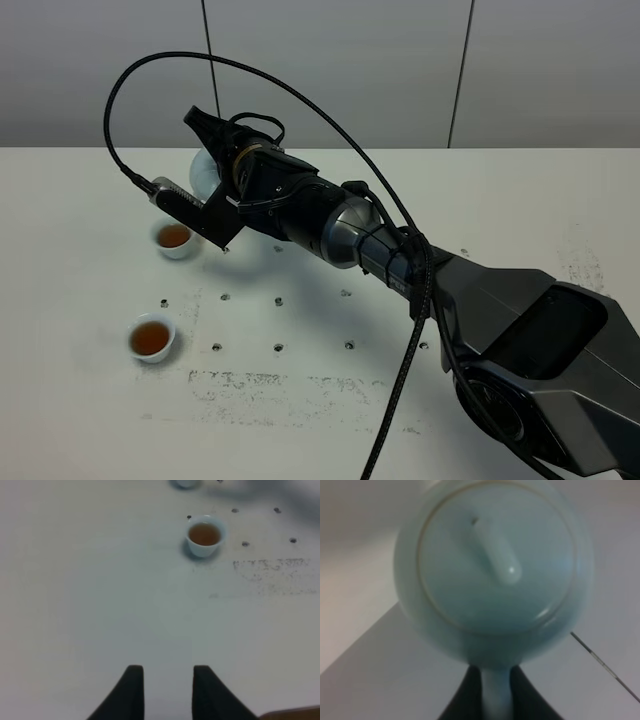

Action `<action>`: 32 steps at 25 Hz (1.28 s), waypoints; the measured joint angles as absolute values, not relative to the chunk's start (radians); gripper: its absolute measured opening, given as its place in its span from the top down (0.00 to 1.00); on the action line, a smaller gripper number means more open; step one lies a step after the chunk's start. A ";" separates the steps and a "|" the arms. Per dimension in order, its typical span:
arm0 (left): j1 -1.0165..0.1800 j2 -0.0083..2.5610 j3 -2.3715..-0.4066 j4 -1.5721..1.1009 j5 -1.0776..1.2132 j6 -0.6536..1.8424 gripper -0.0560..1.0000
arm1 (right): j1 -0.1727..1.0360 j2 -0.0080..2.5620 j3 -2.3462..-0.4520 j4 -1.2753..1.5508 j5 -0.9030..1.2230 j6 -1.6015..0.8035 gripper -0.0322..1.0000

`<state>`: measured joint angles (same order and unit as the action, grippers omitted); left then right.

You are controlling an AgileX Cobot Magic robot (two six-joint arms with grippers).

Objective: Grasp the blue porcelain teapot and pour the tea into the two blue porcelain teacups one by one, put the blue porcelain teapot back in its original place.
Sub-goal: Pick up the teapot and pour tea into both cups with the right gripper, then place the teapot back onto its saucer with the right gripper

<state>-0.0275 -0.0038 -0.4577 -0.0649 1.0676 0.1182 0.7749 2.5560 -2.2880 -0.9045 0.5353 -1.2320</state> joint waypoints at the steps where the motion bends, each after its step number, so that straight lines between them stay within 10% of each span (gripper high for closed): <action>1: -0.027 -0.004 -0.458 -0.065 1.068 0.118 0.66 | 0.775 2.556 -2.288 -0.905 0.535 -1.232 0.90; 32: -0.027 -0.004 -0.458 -0.065 1.068 0.118 0.66 | 0.740 2.441 -2.288 -0.326 0.753 -0.971 0.90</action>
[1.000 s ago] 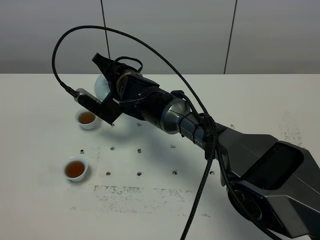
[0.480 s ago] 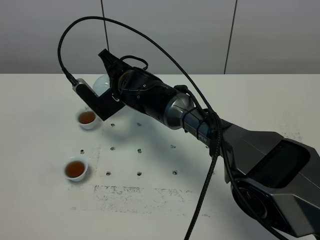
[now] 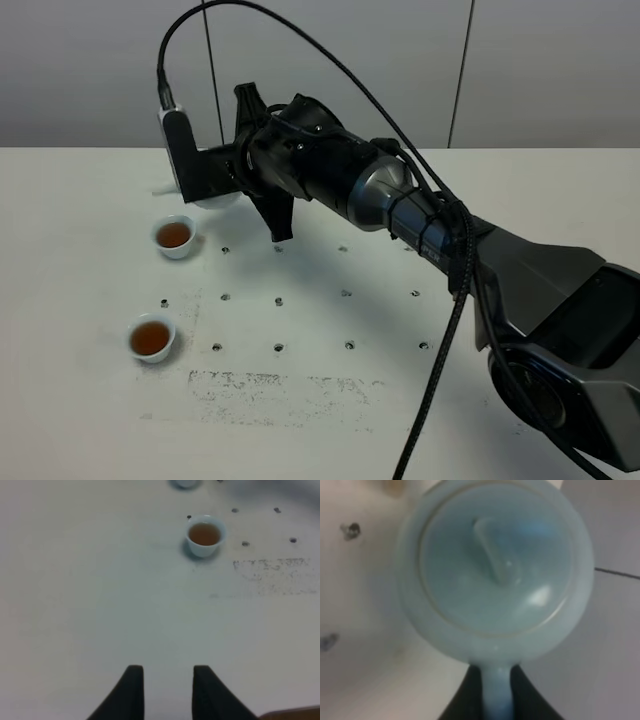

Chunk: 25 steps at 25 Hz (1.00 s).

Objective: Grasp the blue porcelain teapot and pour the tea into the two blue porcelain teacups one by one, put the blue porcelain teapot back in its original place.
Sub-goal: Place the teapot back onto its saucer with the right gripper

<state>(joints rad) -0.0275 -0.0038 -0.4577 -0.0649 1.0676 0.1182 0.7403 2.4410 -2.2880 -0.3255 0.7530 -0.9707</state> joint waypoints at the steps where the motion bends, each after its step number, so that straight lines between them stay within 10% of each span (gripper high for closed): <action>1: -0.027 -0.004 -0.458 -0.065 1.068 0.118 0.66 | 0.738 2.425 -2.288 -0.300 0.762 -0.903 0.90; 25: -0.027 -0.004 -0.458 0.010 1.065 0.118 0.66 | 0.712 2.255 -1.988 0.052 0.792 -0.192 0.90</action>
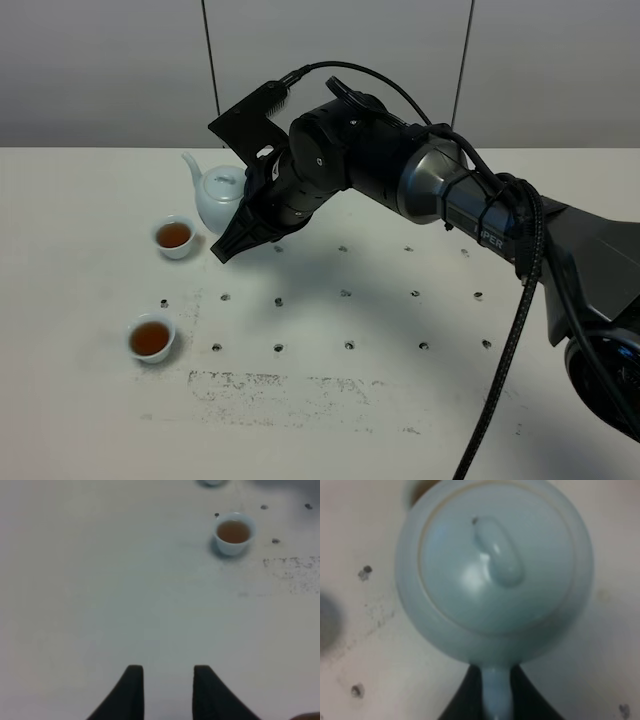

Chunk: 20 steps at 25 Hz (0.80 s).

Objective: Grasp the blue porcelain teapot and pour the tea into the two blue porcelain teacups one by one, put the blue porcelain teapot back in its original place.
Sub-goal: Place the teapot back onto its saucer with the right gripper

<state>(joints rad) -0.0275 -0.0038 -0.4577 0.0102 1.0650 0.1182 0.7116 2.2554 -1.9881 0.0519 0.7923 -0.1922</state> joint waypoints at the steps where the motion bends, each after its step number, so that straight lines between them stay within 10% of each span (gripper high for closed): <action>1: -0.027 -0.004 -0.458 0.010 1.065 0.118 0.66 | 0.712 2.259 -1.988 0.053 0.782 -0.179 0.90; 20: -0.027 -0.004 -0.458 0.010 1.065 0.118 0.66 | 0.692 2.399 -1.988 0.056 0.657 -0.105 0.90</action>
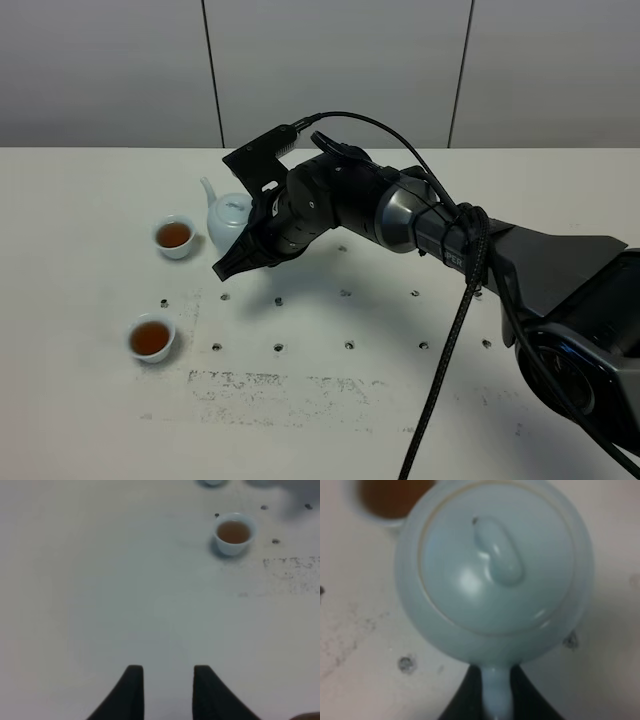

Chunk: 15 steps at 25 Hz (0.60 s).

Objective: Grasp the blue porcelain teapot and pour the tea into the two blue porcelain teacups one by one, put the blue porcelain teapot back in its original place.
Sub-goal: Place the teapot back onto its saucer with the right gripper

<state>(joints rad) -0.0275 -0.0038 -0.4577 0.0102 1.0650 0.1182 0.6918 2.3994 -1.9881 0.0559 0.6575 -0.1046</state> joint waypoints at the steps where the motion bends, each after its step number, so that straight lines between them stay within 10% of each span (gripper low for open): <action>1: -0.027 -0.004 -0.458 0.010 1.065 0.118 0.66 | 0.687 2.404 -1.988 0.056 0.656 -0.105 0.90; 15: -0.027 -0.004 -0.458 0.010 1.065 0.118 0.66 | 0.680 2.392 -1.996 0.055 0.700 -0.100 0.90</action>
<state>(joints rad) -0.0275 -0.0038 -0.4577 0.0102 1.0650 0.1182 0.6803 2.3925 -1.9960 0.0550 0.7004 -0.1002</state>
